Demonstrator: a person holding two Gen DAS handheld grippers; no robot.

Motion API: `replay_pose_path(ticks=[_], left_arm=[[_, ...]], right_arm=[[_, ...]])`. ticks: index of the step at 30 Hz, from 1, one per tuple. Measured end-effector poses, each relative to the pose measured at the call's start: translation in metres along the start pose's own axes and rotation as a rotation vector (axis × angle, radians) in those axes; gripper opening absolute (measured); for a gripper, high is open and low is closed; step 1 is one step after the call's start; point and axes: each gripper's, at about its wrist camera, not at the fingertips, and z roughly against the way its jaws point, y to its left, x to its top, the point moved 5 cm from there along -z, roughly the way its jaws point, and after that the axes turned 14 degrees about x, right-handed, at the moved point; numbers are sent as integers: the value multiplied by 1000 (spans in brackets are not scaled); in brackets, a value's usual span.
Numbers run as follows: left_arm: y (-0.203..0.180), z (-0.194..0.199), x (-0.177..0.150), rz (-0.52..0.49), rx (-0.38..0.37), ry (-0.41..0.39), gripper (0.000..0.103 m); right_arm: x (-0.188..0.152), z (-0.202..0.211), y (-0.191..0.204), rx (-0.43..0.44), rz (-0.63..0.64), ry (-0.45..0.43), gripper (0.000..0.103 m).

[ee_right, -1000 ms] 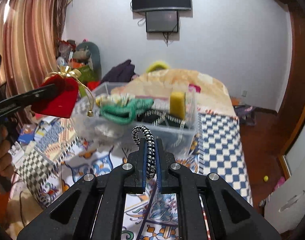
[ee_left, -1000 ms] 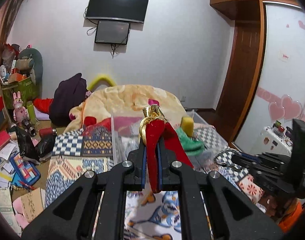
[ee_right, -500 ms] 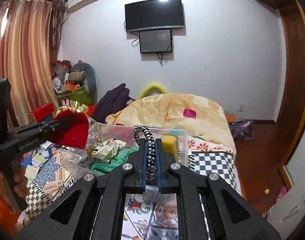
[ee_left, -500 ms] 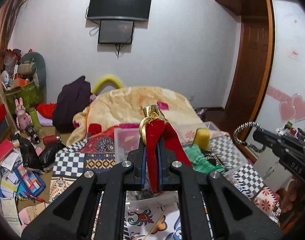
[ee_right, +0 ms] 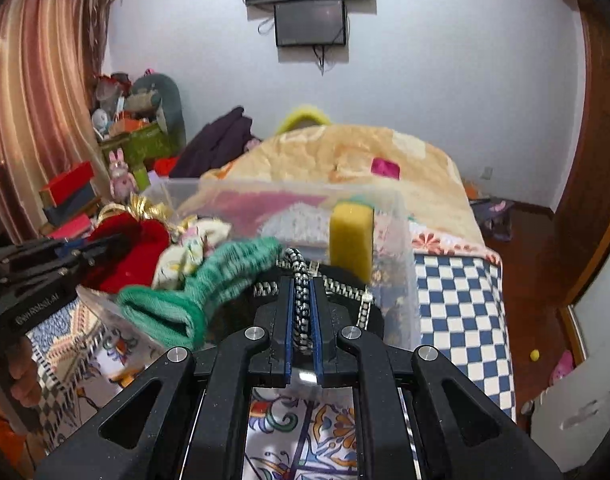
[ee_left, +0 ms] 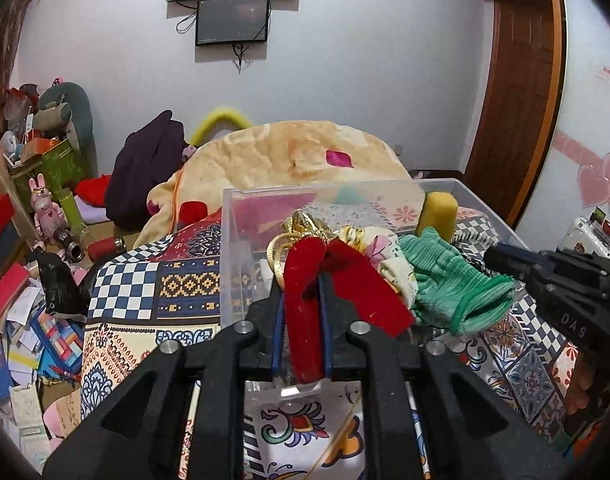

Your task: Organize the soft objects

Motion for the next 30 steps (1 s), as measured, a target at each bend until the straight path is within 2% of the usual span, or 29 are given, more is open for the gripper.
replay_pose_path(ticks=[1,2,3,5,6,11,17,22,24,26,30], left_arm=[[1,1,0,0,-2,1,24],[2,2,-2,1,-3,6,36],[3,3,-3,2,-3,6,49],[3,8,-5,1,-15,1,52],[3,11,-6,-5,-12,-6,53],[2,32,-5,-17,-16,-46,55],[7,66,7,20,-45,-116,56],[14,104,24,60,-67,-207,57],[15,118,31,72,-74,-241,58],[16,131,36,81,-82,-271,60],[17,152,44,87,-95,-322,67]], right_arm=[[-2,-1,0,10,-6,16,9],[-4,0,0,14,-9,17,15],[-4,4,-1,7,-12,14,27],[-5,8,-1,16,-19,8,43],[-5,13,0,17,-19,-5,45],[-1,27,3,28,-12,-25,45],[9,54,11,49,3,-90,45],[22,84,26,67,32,-172,46],[27,97,32,73,44,-210,50],[32,110,37,76,54,-250,54],[40,139,50,85,80,-335,56]])
